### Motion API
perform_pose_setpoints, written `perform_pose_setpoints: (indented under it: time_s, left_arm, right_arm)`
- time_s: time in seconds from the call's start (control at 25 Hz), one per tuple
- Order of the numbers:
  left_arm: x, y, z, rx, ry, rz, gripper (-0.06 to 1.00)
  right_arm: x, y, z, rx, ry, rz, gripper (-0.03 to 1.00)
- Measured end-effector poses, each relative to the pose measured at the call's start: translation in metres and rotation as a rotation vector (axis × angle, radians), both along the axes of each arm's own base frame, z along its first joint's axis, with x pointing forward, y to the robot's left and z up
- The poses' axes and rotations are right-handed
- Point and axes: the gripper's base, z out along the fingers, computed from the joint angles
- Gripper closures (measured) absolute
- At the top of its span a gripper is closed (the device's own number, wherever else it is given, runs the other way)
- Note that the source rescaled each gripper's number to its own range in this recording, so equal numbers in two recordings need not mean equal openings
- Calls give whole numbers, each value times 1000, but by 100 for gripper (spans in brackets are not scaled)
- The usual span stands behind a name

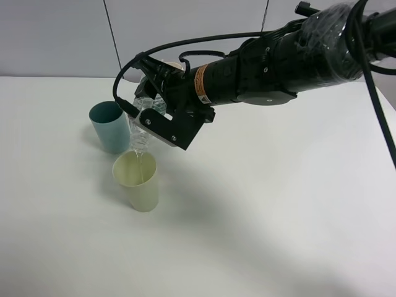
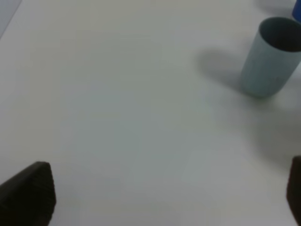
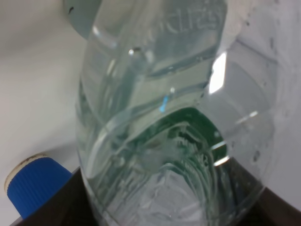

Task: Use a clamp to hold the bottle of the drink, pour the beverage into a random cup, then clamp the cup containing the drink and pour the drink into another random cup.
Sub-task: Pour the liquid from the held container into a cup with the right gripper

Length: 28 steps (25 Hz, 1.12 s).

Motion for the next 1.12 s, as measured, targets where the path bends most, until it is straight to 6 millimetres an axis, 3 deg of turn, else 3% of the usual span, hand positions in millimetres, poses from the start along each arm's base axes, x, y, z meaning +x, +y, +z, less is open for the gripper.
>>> perform_pose_setpoints:
  time_s: [0.32,0.56,1.12]
  left_arm:
    - [0,0,0,0,0,0,-6]
    - [0,0,0,0,0,0,-6]
    - [0,0,0,0,0,0,-6]
  right_arm:
    - [-1,3,1,-33,-17,-2,97]
    - [2,15,18,-36,-60,-18,97]
    - [-5,19,15,-119,-94,0,97]
